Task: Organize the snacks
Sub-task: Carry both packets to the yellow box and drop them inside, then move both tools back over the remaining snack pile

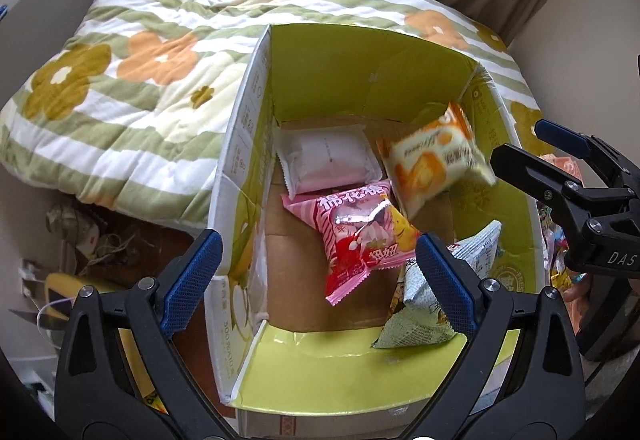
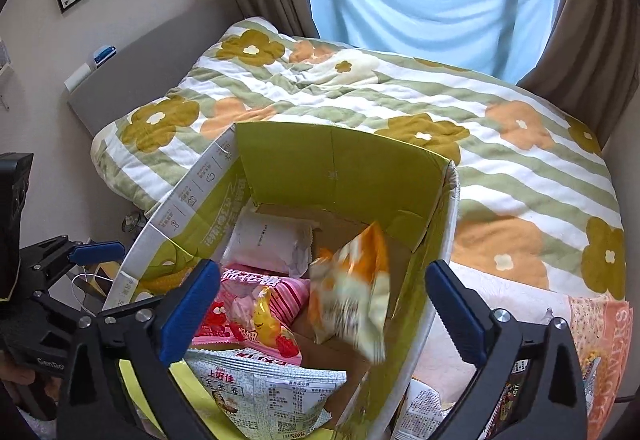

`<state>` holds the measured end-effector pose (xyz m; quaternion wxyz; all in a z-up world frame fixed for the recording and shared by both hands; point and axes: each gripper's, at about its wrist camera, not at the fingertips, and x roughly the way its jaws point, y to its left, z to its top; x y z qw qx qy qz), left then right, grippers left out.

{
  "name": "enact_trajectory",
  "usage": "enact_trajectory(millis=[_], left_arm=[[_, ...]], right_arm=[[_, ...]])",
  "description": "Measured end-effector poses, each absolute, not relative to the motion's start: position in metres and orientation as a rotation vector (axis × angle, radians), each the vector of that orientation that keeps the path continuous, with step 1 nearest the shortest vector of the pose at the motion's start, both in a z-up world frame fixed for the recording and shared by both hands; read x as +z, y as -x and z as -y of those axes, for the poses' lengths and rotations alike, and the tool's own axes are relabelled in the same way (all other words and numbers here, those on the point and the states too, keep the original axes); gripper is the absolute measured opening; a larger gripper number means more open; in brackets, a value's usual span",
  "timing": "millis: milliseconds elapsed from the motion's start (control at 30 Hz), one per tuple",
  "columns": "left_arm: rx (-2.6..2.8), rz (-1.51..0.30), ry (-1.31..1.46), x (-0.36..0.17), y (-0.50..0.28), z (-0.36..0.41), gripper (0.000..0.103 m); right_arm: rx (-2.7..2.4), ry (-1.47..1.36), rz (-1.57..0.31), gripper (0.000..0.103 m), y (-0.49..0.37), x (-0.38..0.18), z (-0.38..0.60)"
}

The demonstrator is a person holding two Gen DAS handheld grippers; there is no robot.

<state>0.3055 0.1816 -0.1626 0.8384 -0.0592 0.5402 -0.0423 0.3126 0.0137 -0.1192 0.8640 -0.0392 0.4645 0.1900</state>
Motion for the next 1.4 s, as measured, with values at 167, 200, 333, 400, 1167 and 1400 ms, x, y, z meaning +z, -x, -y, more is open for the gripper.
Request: enact_trajectory(millis=[167,200,333,400,1167,1400], left_arm=[[-0.087,-1.145,0.139,-0.162,-0.297,-0.185,0.097],[-0.086,-1.145,0.138,-0.161,-0.296,-0.185,0.097],[-0.096,-1.138,0.132,-0.157,-0.292,-0.184,0.097],[-0.101,-1.133,0.129,-0.155,-0.289,-0.185,0.097],[-0.239,-1.054,-0.002,-0.116,-0.262,-0.088,0.097],[-0.241,-1.043,0.041,-0.111,-0.236,-0.007,0.097]], right_arm=[[0.405,0.086,-0.983,0.102,-0.305,-0.117,-0.015],[0.406,0.085,-0.988,0.102,-0.303,-0.117,-0.016],[0.404,0.079,-0.993,0.102,-0.297,-0.113,-0.018],[0.397,0.078,-0.99,0.102,-0.293,-0.11,-0.019],[0.204,-0.123,-0.917,0.102,-0.23,-0.063,0.09],[0.187,-0.119,-0.902,0.102,-0.195,-0.055,0.17]])
